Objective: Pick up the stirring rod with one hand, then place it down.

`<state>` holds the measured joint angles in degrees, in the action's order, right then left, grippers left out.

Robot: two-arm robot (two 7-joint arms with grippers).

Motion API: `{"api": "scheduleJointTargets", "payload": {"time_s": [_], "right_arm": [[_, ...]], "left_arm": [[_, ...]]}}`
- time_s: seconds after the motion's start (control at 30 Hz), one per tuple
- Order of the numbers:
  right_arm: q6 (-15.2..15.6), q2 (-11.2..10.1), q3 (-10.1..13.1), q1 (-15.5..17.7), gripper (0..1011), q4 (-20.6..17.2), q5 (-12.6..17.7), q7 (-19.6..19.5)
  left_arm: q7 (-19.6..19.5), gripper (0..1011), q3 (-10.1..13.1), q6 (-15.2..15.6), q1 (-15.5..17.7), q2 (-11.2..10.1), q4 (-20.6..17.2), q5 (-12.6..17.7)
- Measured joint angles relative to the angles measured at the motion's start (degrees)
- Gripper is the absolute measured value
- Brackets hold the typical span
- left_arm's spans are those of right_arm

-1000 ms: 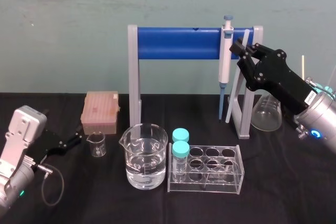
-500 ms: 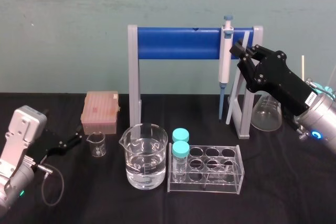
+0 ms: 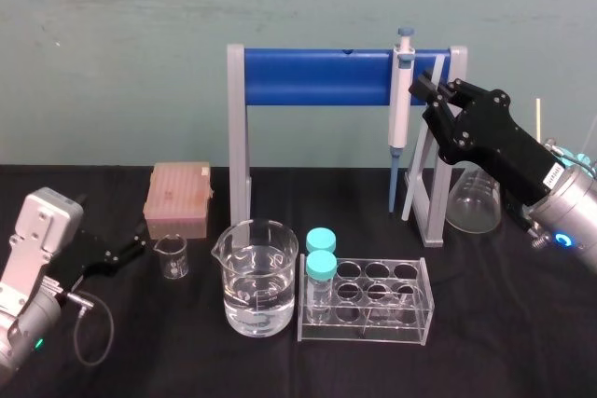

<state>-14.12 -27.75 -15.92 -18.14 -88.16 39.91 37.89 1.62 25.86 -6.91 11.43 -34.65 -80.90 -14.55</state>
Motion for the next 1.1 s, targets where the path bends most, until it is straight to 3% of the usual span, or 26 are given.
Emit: {"api": "scheduleJointTargets", "payload": {"time_s": [1.1], "right_arm": [[0.0, 0.0, -0.2, 0.2, 72, -0.2, 0.0, 0.0]], "left_arm": [[0.0, 1000, 0.0, 0.0, 0.0, 0.0, 0.0, 0.0]]}}
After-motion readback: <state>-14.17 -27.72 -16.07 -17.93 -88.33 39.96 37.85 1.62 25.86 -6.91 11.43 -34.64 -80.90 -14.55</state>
